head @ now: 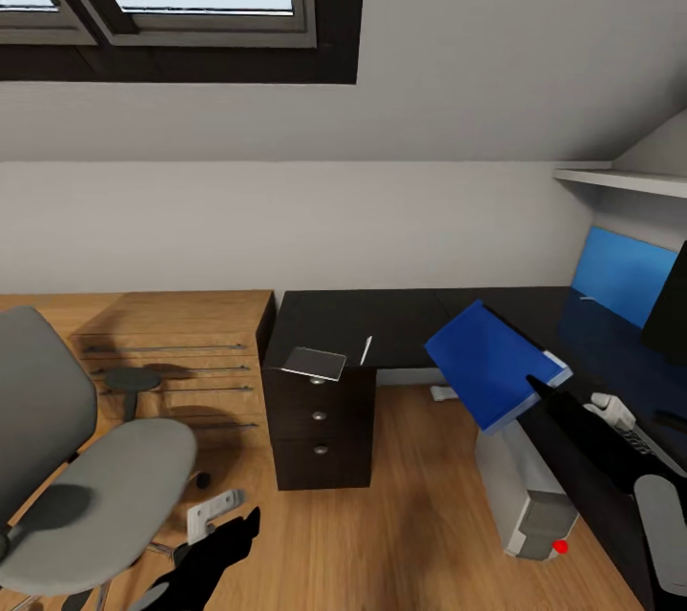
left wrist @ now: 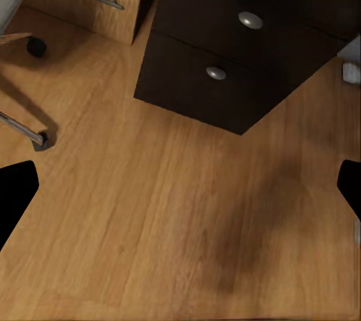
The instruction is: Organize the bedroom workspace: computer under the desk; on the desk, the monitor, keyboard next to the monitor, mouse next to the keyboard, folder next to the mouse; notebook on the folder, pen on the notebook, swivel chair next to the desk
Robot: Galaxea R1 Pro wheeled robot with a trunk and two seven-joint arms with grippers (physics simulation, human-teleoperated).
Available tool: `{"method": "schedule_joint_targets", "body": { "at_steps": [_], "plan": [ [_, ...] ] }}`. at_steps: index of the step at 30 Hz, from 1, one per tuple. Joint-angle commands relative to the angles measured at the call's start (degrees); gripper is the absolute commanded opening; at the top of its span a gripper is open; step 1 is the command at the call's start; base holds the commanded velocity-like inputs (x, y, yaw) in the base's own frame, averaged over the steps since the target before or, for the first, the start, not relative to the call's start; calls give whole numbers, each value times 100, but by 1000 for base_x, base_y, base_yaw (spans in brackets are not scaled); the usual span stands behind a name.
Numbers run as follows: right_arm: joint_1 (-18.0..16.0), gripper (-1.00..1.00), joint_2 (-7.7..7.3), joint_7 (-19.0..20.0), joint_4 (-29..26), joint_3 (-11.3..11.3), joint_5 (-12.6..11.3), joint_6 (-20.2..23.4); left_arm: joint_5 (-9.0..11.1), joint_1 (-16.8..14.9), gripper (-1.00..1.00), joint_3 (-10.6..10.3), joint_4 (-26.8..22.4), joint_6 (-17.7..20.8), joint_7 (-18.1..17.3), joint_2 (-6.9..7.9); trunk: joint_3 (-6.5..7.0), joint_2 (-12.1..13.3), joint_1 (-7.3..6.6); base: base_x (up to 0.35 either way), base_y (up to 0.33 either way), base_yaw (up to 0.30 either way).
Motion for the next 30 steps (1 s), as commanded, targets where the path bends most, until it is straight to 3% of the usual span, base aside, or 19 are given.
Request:
{"method": "schedule_joint_targets", "body": {
  "at_steps": [1,4,6,7,8,10,13,17,21,30],
  "plan": [
    [-5,-100,7,-4,23,-10,-14,4,45,-3,100,-70,-36,6,49,7,-6,-4,0,0,0,0],
    [-8,-100,42,-61,107,-7,-28,-241,42,-3,100,-163,-83,3,52,8,-6,-4,0,0,0,0],
    [-12,-100,246,-125,269,-6,-266,-792,41,-3,100,-273,-105,1,123,6,-6,-4,0,0,0,0],
    [-13,-100,409,-356,495,-3,-672,-1320,38,-3,100,-565,-113,1,294,9,-6,-4,0,0,0,0],
    [-13,-100,452,-524,594,-2,-871,-1561,36,-1,100,-780,-117,1,432,10,-6,-4,0,0,0,0],
    [-14,-100,479,-706,663,1,-1048,-1784,35,-2,100,-1029,-120,1,626,13,-6,-4,0,0,0,0],
    [-14,-100,511,-1092,757,13,-1334,-2256,33,-2,100,-1653,-123,-4,1266,20,-6,-4,0,0,0,0],
    [-14,-100,528,-1301,805,17,-1449,-2666,32,-1,100,-2086,-125,-61,1849,22,-6,-4,0,0,0,0],
    [-14,-100,546,-1412,824,24,-1482,-2830,32,0,100,-2208,-125,-288,2013,24,-6,-4,0,0,0,0],
    [-38,-100,595,-1803,1052,25,-1595,-2881,32,-2,100,-2257,-125,-435,2067,25,-6,-4,0,1,0,0]
  ]
}}
